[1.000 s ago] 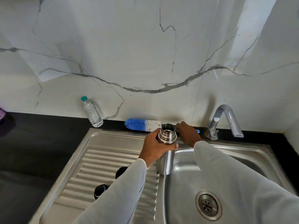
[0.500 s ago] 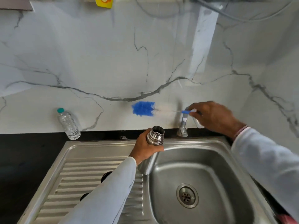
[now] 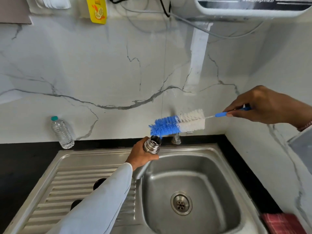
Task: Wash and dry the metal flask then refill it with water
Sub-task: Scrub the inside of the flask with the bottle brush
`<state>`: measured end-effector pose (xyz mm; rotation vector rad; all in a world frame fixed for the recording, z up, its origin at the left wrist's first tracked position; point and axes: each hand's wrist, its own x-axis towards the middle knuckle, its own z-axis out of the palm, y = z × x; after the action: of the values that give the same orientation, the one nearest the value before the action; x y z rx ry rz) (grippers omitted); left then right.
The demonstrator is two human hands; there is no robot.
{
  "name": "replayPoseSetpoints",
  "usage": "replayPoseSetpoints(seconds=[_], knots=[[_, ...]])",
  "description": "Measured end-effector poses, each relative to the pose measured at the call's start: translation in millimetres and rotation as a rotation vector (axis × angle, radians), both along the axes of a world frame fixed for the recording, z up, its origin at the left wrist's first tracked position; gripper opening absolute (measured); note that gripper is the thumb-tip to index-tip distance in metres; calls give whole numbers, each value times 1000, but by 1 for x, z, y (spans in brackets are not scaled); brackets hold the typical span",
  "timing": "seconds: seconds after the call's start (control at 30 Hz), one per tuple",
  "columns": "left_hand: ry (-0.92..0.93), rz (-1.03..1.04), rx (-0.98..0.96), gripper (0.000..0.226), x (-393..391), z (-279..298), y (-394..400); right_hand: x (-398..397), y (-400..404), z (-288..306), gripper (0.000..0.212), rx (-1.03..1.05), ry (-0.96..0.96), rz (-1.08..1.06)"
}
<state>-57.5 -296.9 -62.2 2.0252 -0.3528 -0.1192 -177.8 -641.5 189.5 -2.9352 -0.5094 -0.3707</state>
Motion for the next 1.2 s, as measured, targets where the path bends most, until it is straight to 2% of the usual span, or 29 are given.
replayPoseSetpoints(seconds=[0.13,0.23,0.47,0.63,0.87,1.03,1.2], knots=[[-2,83,40,47,1,2,-4,5,-12,8,20,-78,-14,-14],[4,141,52,48,4,6,-8,6,-15,11,18,-138,-37,0],[-25,159,133,49,4,14,-15,5,-28,14,18,-154,-105,23],[-42,143,172,57,0,22,-27,7,-23,2,23,-279,-107,68],[-68,156,222,57,-5,26,-34,3,-15,8,25,-351,-116,92],[-85,157,252,53,-7,23,-36,-5,3,8,27,-430,-229,183],[-89,178,235,53,-8,20,-27,-11,7,6,28,-405,-257,219]])
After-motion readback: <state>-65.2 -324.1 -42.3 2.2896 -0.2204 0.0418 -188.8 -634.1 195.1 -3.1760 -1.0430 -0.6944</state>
